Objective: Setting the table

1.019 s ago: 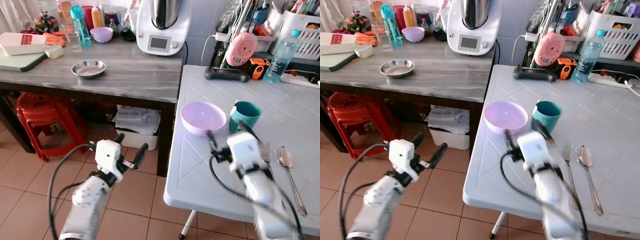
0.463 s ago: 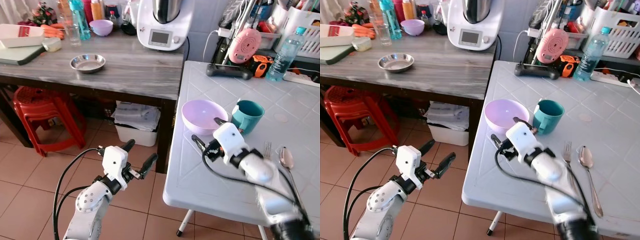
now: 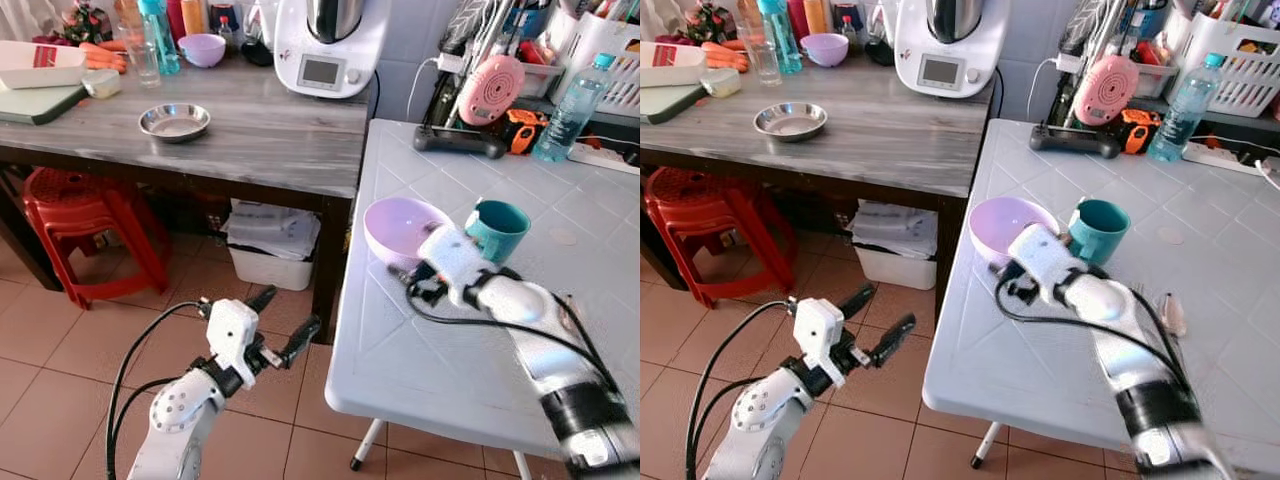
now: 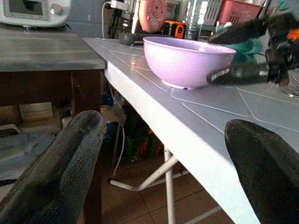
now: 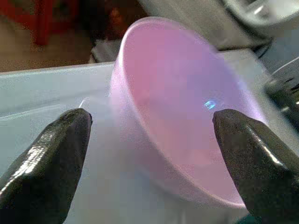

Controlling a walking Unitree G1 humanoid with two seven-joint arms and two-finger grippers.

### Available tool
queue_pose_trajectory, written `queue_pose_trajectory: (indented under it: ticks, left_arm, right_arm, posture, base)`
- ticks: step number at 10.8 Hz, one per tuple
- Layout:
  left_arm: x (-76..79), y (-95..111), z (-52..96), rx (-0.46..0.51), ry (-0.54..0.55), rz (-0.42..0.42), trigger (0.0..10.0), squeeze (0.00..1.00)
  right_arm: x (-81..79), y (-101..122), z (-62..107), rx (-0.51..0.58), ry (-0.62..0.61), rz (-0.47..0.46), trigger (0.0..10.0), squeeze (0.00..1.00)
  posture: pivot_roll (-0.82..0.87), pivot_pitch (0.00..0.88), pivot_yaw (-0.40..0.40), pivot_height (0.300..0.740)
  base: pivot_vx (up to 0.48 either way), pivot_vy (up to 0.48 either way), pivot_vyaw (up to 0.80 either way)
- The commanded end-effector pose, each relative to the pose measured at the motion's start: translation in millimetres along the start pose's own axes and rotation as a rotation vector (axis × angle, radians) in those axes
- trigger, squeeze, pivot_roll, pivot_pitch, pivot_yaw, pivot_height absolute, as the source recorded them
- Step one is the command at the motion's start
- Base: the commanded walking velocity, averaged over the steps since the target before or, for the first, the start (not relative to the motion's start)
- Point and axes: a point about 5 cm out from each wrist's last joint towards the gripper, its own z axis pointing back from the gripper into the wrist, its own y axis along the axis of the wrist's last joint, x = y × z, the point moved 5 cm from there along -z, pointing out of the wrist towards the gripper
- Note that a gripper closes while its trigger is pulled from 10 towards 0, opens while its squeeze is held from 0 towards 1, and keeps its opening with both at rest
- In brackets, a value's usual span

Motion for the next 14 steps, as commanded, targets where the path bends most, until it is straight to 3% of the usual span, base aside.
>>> queue_pose_trajectory:
  ticks: [1,2,3,11,14]
  left_arm:
    - [-0.9,3,0.8,0.007,0.01,-0.028,10.0,0.0]
    - [-2.1,3,1.7,0.005,0.017,-0.032,10.0,0.0]
    - [-1.7,3,2.3,0.007,0.015,-0.031,10.0,0.0]
    - [-4.4,7,1.9,0.018,0.034,-0.066,10.0,0.0]
    - [3.7,19,-1.0,0.075,-0.02,-0.023,10.0,0.0]
  right_arm:
    - [-1.8,-1,-4.8,-0.014,0.028,0.01,10.0,0.0]
    - [-4.1,-5,-12.8,-0.035,0.044,0.035,9.4,0.0]
    - [-3.3,-6,-17.2,-0.044,0.041,0.068,0.0,0.0]
    - [23.9,-21,-15.4,-0.087,-0.047,0.204,0.0,0.0]
    - [30.0,-26,-10.6,-0.097,-0.066,0.221,0.0,0.0]
  posture:
    - [-0.04,0.037,-0.067,0.74]
    - [-0.03,0.037,-0.068,0.74]
    - [-0.02,0.039,-0.07,0.74]
    - [-0.02,0.035,-0.059,0.74]
    - [-0.02,0.032,-0.058,0.74]
  base:
    - [0.0,0.0,0.0]
    - [0.0,0.0,0.0]
    - [0.0,0.0,0.0]
    - [0.0,0.0,0.0]
    - [0.0,0.0,0.0]
